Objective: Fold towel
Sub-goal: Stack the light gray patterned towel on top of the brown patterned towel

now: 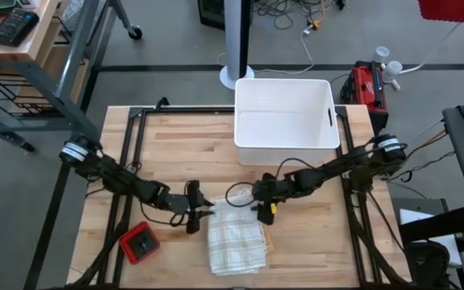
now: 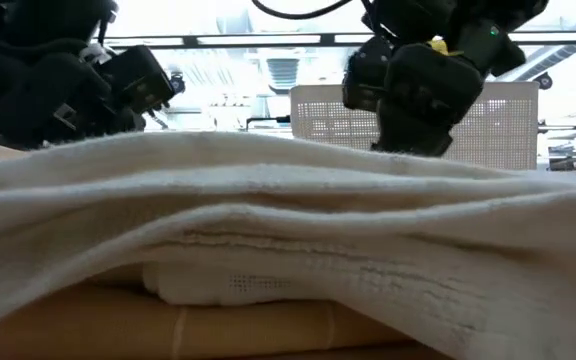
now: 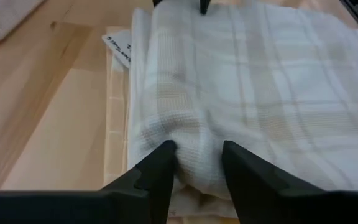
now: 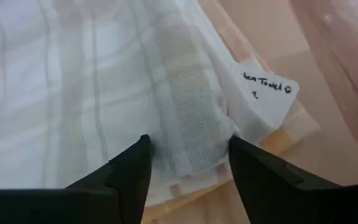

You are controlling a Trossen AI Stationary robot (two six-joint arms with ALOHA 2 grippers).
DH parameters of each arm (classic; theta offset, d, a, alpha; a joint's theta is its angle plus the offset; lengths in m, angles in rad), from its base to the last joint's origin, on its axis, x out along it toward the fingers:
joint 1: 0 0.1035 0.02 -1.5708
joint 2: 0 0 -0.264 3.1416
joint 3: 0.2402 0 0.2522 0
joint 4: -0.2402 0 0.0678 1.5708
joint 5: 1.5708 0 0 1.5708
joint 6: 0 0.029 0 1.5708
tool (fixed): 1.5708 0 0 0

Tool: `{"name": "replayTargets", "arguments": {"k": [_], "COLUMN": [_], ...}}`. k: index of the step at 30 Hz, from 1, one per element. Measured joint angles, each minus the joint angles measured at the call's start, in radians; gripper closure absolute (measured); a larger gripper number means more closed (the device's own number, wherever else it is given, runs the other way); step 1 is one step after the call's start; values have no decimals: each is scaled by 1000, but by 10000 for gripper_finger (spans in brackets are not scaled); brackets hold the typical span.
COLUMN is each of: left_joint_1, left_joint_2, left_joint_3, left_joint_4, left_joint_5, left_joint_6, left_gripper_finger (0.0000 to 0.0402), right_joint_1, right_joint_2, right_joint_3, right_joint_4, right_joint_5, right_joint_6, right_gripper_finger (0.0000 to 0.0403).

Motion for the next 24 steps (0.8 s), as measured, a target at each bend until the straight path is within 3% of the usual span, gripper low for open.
{"name": "replayTargets", "arguments": {"k": [5,10,11,16,24], "left_joint_1": [7,7,7,8,5], "left_joint_2": [22,-22,-34,-99,-192], "left_joint_3": [11,2,2,0,2], "left_joint_4": [-4,-38,-48,-88,-110], "left_joint_5": [8,-23,-36,-66,-67], "left_joint_6": [3,-13,-13,-3,-13], "left_gripper_finger": [290,329,340,393,389], "right_joint_1": [0,0,0,0,0], "right_joint_2": [31,28,28,25,23], "right_joint_3": [39,71,78,119,258], "right_joint_4": [-4,-27,-41,-115,-298], "right_joint_5": [-1,-1,-1,13,35], "right_joint_6": [-112,-179,-186,-185,-213], "right_gripper_finger": [246,375,386,396,400]}}
